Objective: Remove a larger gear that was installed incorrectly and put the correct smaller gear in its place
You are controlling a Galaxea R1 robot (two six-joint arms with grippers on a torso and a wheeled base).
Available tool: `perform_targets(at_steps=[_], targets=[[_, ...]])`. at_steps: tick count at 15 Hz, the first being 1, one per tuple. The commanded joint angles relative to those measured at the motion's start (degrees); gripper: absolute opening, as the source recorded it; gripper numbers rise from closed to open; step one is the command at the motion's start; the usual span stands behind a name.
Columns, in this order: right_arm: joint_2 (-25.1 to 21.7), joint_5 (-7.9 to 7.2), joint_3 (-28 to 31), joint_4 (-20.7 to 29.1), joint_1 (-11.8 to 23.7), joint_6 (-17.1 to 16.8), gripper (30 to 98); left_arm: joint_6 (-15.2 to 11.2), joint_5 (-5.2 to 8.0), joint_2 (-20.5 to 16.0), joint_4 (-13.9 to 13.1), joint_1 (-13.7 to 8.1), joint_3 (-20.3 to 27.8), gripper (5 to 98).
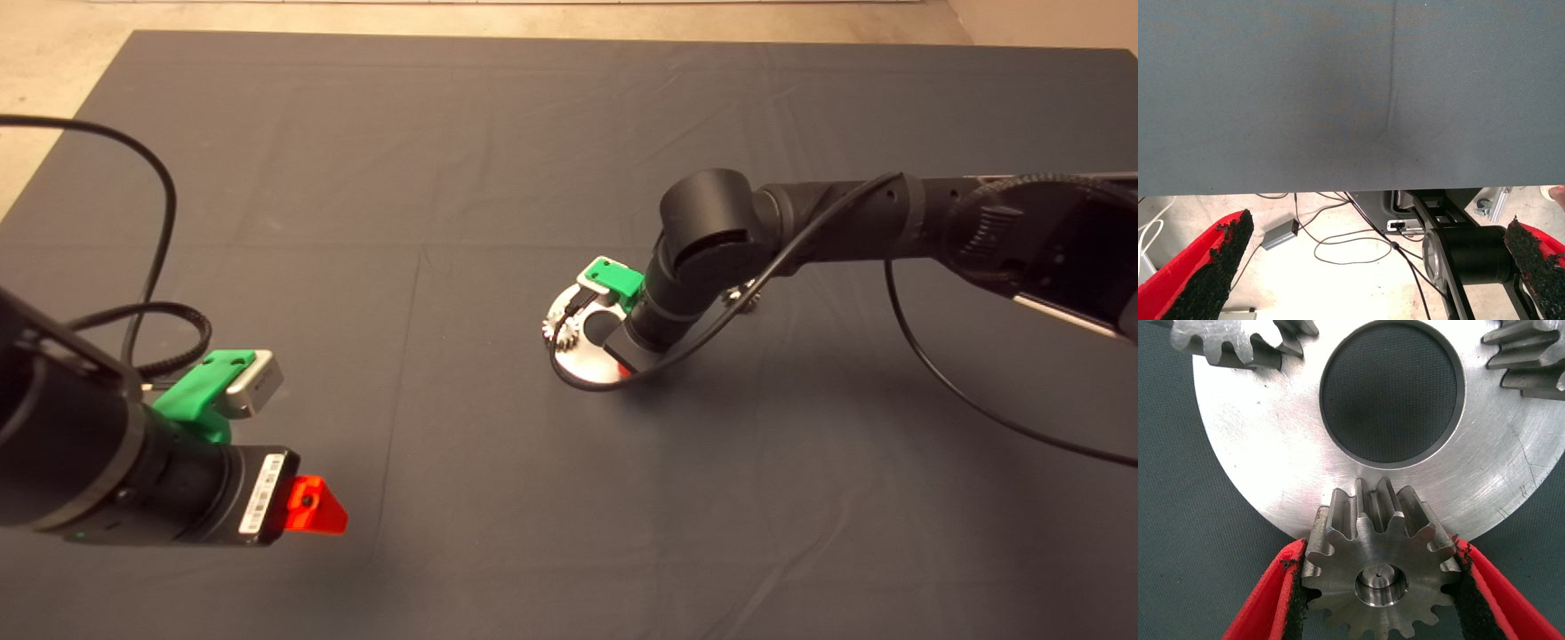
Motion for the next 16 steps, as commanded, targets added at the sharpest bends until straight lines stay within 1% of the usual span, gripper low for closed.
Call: perform_targets(at_steps=[1,7,11,14,16], targets=[[0.1,-7.19,2.1,-1.9,3.7,0.5,47.7,-0.2,0.51,-0.1,-1.1,-0.3,1.0,97.7],[0.3,-7.19,2.3,-1.9,5.3,0.6,47.6,-0.2,0.48,-0.2,-1.1,-0.3,1.0,97.7],[-0.4,-7.19,5.5,-1.6,7.2,0.9,47.8,-0.3,0.45,-0.2,-1.1,-0.3,1.0,97.7],[-3.7,-7.19,10.2,-1.5,8.3,3.4,47.6,-0.3,0.45,-0.2,-1.1,-0.3,1.0,97.7],[-6.0,-7.19,12.3,-1.0,8.5,3.8,47.6,-0.3,0.45,-0.2,-1.1,-0.3,1.0,97.7]])
